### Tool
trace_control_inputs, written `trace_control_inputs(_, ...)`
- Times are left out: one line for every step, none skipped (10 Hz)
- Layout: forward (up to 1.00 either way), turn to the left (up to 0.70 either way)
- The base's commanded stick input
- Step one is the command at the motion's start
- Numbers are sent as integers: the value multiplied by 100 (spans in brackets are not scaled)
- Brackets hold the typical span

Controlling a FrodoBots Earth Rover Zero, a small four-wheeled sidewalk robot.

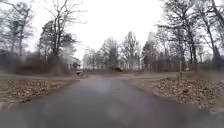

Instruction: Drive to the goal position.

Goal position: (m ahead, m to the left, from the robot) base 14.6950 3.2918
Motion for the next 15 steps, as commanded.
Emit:
trace_control_inputs(100,0)
trace_control_inputs(100,0)
trace_control_inputs(100,0)
trace_control_inputs(100,0)
trace_control_inputs(100,0)
trace_control_inputs(100,27)
trace_control_inputs(100,40)
trace_control_inputs(100,40)
trace_control_inputs(100,40)
trace_control_inputs(100,39)
trace_control_inputs(100,31)
trace_control_inputs(100,22)
trace_control_inputs(100,14)
trace_control_inputs(100,5)
trace_control_inputs(100,0)
